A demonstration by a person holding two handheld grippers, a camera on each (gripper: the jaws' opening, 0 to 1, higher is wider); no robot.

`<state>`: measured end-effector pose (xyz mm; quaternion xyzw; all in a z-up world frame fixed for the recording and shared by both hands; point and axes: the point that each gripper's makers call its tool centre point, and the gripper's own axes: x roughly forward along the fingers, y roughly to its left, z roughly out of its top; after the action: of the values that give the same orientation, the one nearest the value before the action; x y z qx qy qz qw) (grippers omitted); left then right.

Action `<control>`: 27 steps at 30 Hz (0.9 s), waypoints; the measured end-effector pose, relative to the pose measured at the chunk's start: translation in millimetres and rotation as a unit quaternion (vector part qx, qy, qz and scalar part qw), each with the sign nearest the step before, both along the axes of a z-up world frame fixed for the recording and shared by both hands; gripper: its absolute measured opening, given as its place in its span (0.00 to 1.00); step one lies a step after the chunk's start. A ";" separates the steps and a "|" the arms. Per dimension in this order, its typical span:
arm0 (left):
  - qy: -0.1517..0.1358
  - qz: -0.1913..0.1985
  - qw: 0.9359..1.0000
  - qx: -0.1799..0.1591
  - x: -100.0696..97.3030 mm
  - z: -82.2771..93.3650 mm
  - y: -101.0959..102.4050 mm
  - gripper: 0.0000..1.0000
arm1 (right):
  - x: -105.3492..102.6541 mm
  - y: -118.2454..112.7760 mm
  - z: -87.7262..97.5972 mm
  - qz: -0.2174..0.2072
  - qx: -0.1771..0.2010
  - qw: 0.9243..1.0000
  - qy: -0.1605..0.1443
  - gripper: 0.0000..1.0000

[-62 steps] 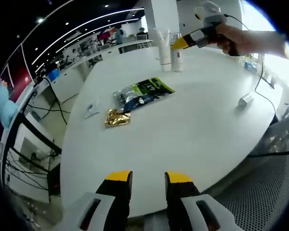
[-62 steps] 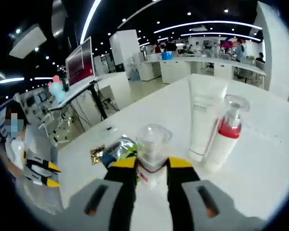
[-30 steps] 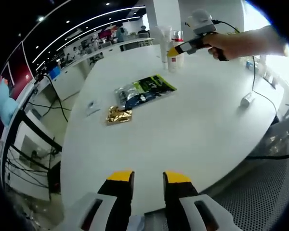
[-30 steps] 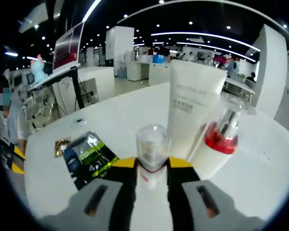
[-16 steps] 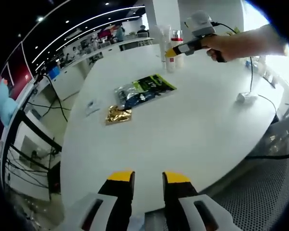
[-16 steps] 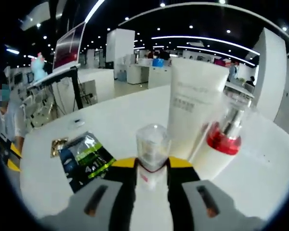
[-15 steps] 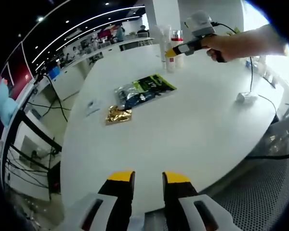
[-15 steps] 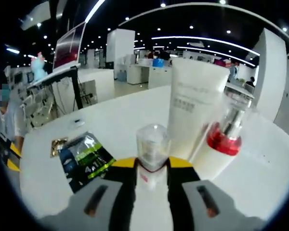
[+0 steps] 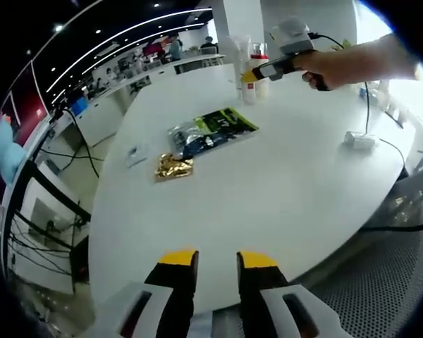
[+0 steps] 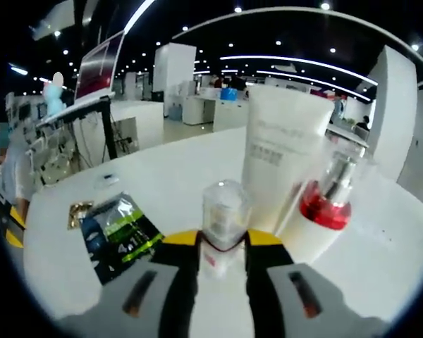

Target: Arrange the skincare products in the storage area until every visible bottle or jar stands upright without overlapping.

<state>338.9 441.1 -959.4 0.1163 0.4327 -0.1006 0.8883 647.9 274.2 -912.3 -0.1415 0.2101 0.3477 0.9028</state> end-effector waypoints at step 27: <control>-0.001 -0.001 1.000 0.001 -0.3 0.1 0.7 0.22 | -2.6 -6.3 -25.3 -0.062 0.006 0.995 0.077 0.25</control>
<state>338.6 441.8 -959.3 0.1175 0.4319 -0.1012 0.8885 645.3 267.9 -937.6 -0.0959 0.2853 0.3020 0.9046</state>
